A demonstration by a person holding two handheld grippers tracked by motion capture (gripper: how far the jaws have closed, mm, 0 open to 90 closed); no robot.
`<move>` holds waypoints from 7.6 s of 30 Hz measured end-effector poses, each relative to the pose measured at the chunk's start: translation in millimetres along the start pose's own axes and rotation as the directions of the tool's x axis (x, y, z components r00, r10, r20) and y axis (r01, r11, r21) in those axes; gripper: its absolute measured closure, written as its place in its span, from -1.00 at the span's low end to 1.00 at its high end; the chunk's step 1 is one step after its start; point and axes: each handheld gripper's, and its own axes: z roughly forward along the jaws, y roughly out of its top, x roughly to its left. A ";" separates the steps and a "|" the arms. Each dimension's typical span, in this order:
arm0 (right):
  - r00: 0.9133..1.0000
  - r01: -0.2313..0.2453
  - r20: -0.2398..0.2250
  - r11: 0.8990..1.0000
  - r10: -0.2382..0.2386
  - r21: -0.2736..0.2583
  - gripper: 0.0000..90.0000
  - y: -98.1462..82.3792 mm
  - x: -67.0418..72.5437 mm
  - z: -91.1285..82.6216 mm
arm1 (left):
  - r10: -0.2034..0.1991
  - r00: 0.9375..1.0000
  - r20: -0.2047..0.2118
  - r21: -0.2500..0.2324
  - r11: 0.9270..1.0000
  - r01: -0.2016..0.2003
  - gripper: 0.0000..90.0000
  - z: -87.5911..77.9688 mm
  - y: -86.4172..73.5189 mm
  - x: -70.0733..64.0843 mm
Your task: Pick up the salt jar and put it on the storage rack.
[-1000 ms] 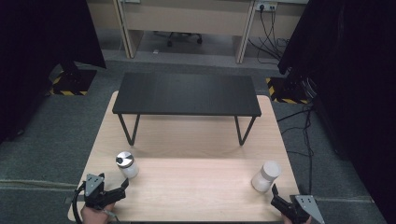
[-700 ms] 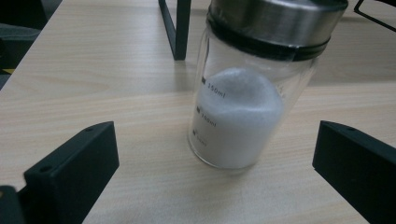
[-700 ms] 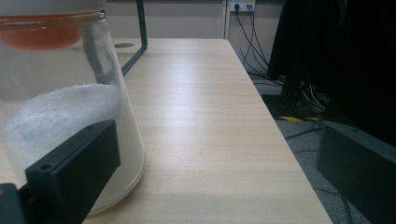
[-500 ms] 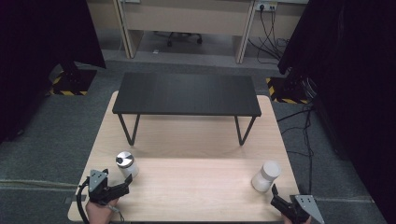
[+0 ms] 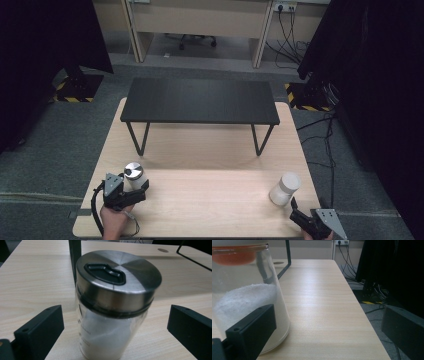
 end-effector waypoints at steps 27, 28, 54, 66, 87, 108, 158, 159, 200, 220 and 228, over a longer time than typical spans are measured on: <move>1.000 -0.002 0.003 1.000 0.002 -0.008 -1.00 -1.3 0.7 -0.3 | 0.037 0.998 -0.057 -0.001 0.999 -0.037 -0.55 13.1 2.0 -12.2; 1.000 -0.002 0.003 1.000 0.002 -0.008 -1.00 -1.3 0.7 -0.3 | 0.030 0.998 -0.054 -0.006 1.000 -0.030 -0.55 12.7 1.1 -12.3; 1.000 0.006 0.005 1.000 -0.006 -0.001 -1.00 -0.1 1.4 0.1 | 0.056 0.994 -0.099 -0.021 0.998 -0.058 -0.32 11.4 -4.1 -20.9; 1.000 0.004 0.000 1.000 -0.004 0.004 -1.00 0.8 0.5 0.5 | 0.043 0.994 -0.102 0.000 0.999 -0.043 -0.32 6.3 10.4 -26.1; 1.000 0.012 -0.011 1.000 -0.012 -0.002 -1.00 -0.3 -0.5 0.0 | 0.018 0.998 -0.054 0.003 1.000 -0.018 -0.32 2.0 59.8 -36.6; 1.000 0.023 -0.020 1.000 -0.024 -0.015 -1.00 -2.8 -1.5 -1.2 | 0.080 0.995 -0.062 -0.015 0.997 -0.081 -0.32 -3.4 119.5 -54.1; 0.999 0.040 -0.022 0.999 -0.041 -0.023 -0.99 -4.2 -1.0 -1.5 | 0.104 0.994 -0.041 -0.028 0.994 -0.105 -0.32 12.0 245.7 -50.4; 0.999 0.041 -0.020 0.999 -0.041 -0.023 -0.99 -4.2 -0.7 -1.5 | 0.112 0.993 -0.044 -0.026 0.993 -0.113 -0.32 16.9 248.9 -51.3; 1.000 0.024 0.016 0.998 -0.023 -0.052 -1.00 -9.3 5.2 -2.5 | 0.106 0.994 -0.029 -0.013 0.994 -0.106 -0.32 94.5 281.6 -42.6; 0.999 0.039 0.009 0.998 -0.038 -0.050 -1.00 -9.1 4.6 -2.4 | 0.138 0.990 -0.039 -0.035 0.990 -0.140 -0.38 94.9 276.4 -43.6; 0.999 0.043 0.005 0.998 -0.043 -0.050 -0.99 -9.1 4.2 -2.5 | 0.126 0.991 -0.044 -0.033 0.991 -0.127 -0.77 91.7 275.0 -41.8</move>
